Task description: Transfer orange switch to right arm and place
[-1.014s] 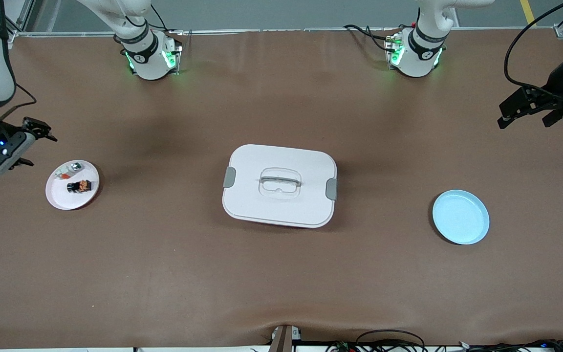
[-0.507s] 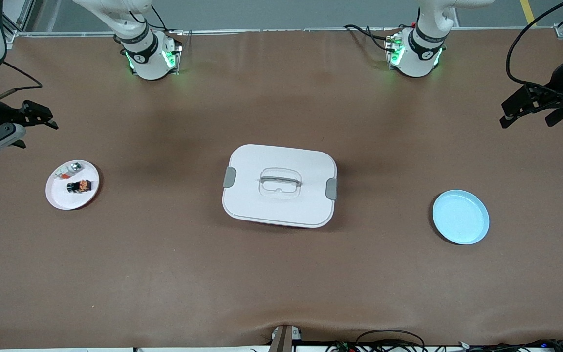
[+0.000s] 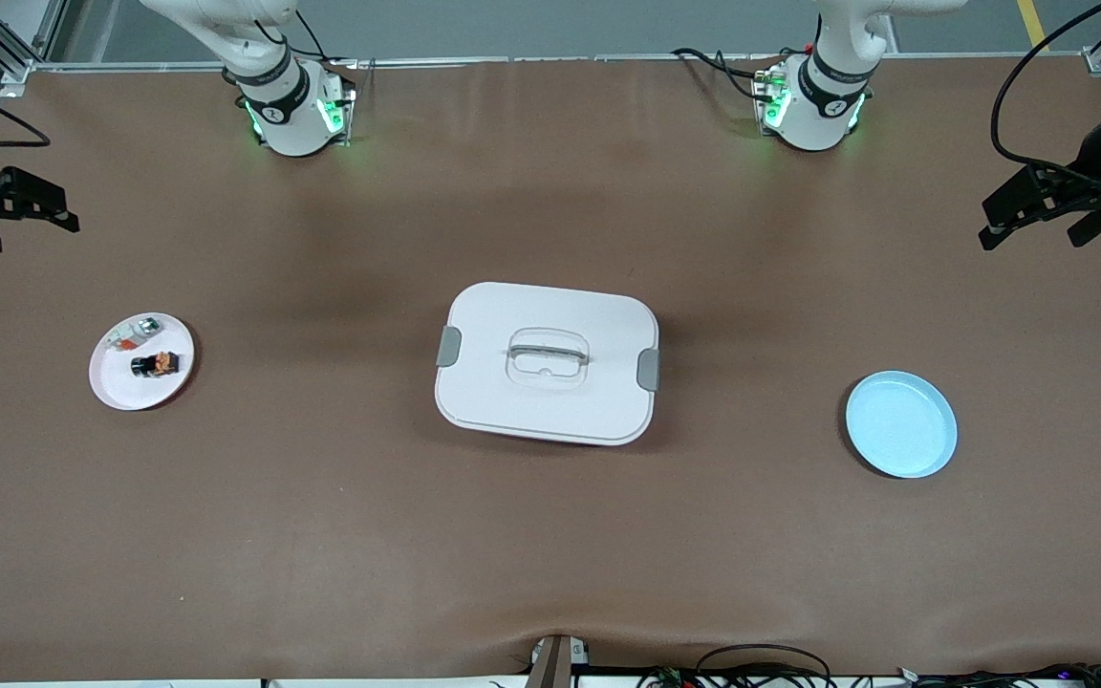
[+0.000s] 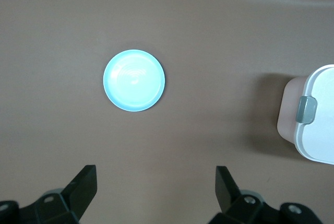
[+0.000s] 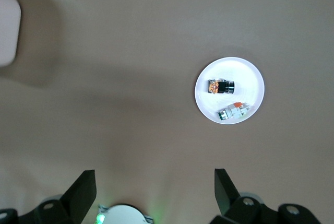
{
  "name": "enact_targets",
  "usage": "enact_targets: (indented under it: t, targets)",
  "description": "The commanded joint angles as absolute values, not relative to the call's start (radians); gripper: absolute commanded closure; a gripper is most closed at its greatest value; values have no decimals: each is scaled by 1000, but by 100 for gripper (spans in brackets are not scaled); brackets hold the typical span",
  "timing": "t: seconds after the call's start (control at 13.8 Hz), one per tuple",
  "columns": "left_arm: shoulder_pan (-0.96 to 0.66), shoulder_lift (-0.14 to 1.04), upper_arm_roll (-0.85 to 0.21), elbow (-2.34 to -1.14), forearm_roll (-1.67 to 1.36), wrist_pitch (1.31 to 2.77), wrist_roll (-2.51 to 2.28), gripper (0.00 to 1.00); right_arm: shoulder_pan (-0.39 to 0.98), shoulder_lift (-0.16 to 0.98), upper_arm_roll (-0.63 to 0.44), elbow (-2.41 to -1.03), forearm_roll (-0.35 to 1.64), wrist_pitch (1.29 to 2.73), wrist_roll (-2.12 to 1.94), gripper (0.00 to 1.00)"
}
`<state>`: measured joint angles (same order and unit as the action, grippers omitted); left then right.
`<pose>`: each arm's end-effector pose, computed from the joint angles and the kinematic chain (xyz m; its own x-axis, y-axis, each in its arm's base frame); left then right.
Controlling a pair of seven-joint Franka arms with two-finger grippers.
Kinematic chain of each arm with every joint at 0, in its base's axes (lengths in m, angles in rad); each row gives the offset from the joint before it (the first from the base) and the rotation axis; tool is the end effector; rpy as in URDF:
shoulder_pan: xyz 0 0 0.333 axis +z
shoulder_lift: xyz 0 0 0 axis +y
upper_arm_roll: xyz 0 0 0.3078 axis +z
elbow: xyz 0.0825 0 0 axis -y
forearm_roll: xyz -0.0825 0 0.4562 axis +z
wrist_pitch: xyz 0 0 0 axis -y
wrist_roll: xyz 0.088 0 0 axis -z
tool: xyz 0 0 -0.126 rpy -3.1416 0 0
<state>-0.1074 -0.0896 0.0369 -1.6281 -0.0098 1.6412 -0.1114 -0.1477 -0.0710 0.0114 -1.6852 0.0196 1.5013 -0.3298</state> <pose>0.6069 -0.0431 0.6278 0.9941 0.0421 0.1004 0.0399 -0.9989 0.0244 0.5879 -0.0778 0.5734 0.9758 0.1942 -0.1005 0.1895 -0.9804 -0.0542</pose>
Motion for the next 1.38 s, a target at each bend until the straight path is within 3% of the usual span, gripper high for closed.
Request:
enact_targets:
  t: [0.0, 0.51, 1.3]
  targets:
    - [-115, -78, 41, -1598, 3, 1617, -110, 0, -132, -51, 0, -1628, 8, 1477, -262, 0]
    - [-117, -72, 40, -1598, 3, 1603, -97, 0, -143, -49, -2, -1586, 113, 1401, -220, 0]
    - [-115, -49, 40, -1600, 11, 1597, -92, 0, -117, -54, 9, -1499, 69, 1385, -229, 0]
